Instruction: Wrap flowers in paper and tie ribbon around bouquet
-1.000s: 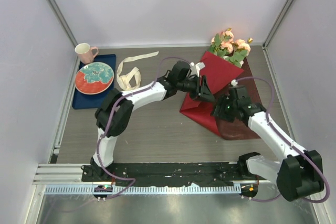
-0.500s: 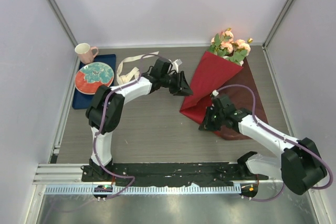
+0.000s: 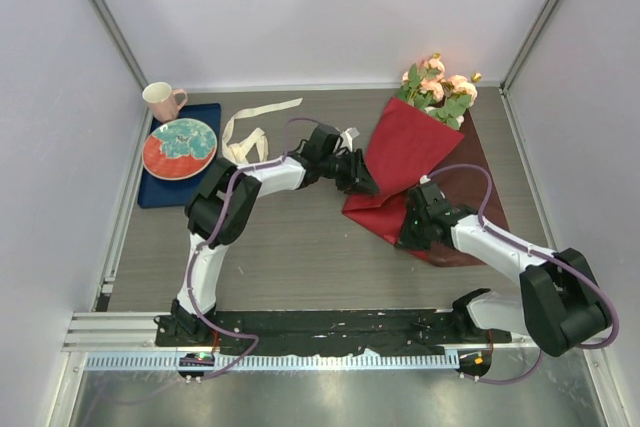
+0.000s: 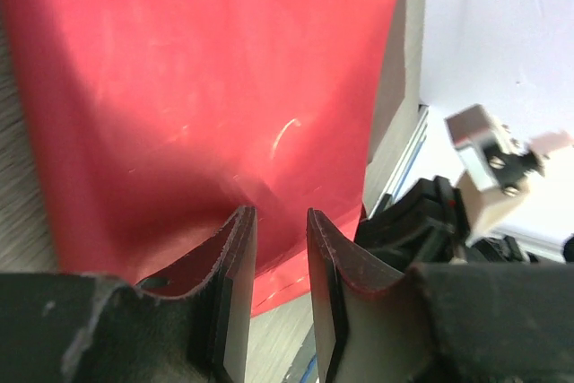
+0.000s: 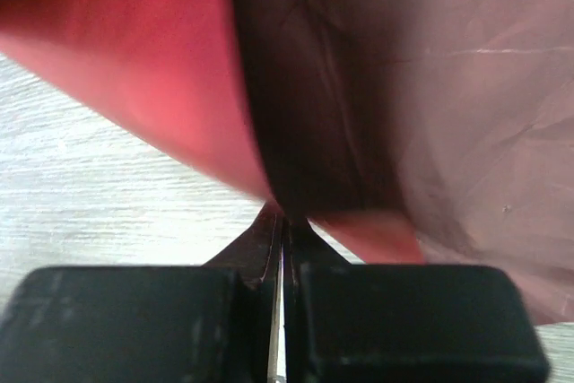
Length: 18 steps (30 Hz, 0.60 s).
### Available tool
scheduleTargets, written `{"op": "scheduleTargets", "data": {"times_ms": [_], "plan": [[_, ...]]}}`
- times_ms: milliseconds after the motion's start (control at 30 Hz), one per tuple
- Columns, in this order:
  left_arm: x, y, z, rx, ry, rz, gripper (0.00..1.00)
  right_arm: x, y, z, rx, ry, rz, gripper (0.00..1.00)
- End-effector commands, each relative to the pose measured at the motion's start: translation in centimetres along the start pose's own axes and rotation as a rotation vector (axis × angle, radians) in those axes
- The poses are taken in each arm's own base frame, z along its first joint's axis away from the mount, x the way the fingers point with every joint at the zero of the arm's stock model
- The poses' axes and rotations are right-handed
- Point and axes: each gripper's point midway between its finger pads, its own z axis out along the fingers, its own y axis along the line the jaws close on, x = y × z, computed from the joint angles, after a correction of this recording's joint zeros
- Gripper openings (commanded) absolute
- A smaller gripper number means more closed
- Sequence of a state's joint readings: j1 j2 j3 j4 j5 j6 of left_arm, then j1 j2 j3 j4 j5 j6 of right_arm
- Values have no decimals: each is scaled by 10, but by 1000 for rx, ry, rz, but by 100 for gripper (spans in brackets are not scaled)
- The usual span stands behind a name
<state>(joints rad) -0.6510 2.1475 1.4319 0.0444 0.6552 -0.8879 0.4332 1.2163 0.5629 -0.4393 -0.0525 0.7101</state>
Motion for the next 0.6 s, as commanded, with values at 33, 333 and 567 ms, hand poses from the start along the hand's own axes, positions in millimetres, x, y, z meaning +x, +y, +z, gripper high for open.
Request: {"op": "scheduleTargets", "data": {"times_ms": [33,333,567], "plan": [[-6,-32,4,122,-42,52,33,-28,-2,4,23,-72,19,2],[6,-27,12,144,-12,24,34,-44,-2,0,11,-108,12,2],[21,-35,21,202,14,-1,28,-39,-8,7,25,-105,57,2]]}}
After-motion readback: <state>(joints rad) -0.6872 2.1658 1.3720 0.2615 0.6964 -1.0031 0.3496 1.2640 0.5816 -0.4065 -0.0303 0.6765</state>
